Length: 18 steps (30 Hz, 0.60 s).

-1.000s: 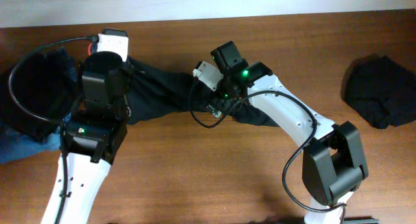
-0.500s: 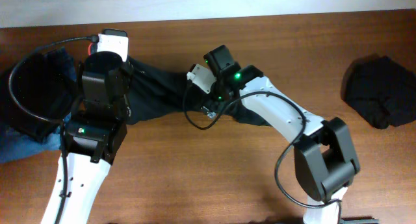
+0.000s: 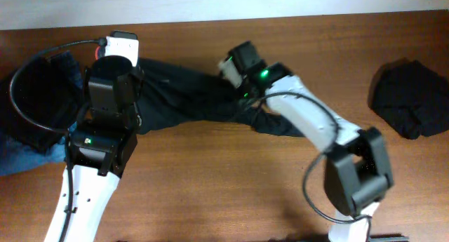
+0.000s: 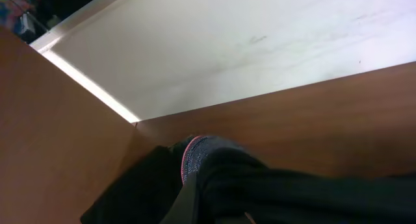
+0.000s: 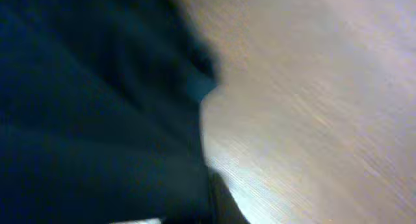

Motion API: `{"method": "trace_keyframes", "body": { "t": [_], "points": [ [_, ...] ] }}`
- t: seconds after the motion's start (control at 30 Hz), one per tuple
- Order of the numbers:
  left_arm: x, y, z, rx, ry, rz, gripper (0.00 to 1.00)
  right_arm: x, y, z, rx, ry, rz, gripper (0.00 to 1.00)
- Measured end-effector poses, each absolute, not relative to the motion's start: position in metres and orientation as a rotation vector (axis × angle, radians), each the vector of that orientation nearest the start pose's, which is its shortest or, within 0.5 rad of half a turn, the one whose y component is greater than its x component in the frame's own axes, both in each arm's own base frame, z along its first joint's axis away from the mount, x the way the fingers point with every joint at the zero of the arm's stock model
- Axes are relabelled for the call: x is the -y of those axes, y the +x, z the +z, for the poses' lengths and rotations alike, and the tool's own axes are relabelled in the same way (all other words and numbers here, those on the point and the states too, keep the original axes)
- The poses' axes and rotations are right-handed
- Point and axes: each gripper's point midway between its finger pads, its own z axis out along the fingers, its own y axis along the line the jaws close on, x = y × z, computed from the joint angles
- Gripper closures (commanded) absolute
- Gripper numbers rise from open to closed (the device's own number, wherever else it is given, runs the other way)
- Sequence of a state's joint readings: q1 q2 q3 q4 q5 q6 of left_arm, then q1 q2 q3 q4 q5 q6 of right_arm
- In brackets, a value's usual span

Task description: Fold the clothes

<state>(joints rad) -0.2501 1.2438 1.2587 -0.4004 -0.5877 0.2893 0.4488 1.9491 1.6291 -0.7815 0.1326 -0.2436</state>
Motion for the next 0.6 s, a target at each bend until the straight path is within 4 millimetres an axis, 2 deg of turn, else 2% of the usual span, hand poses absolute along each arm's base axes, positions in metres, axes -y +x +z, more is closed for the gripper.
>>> {"method": "trace_keyframes", "body": {
  "t": [0.1,0.17,0.27,0.37,0.43,0.6],
  "points": [
    [0.002,0.394,0.35,-1.912,0.123,0.593,1.0,-0.142,0.457,0.197,-2.448,-0.684,-0.23,0.96],
    [0.003,0.395,0.354,-1.893,0.113,0.587,0.99,-0.115,0.457,0.253,-2.381,-0.574,-0.276,0.96],
    [0.004,0.395,0.361,-1.877,0.108,0.577,1.0,-0.078,0.439,0.341,-2.253,-0.425,-0.309,0.96],
    [0.006,0.388,0.382,-1.831,0.096,0.551,0.99,-0.055,0.409,0.405,-2.143,-0.336,-0.318,0.96],
    [0.006,0.378,0.405,-1.777,0.079,0.526,1.0,-0.049,0.387,0.437,-2.079,-0.31,-0.305,0.96],
    [0.015,0.344,0.455,-1.652,0.06,0.449,0.99,-0.041,0.359,0.457,-2.046,-0.298,-0.3,0.96]
  ]
}}
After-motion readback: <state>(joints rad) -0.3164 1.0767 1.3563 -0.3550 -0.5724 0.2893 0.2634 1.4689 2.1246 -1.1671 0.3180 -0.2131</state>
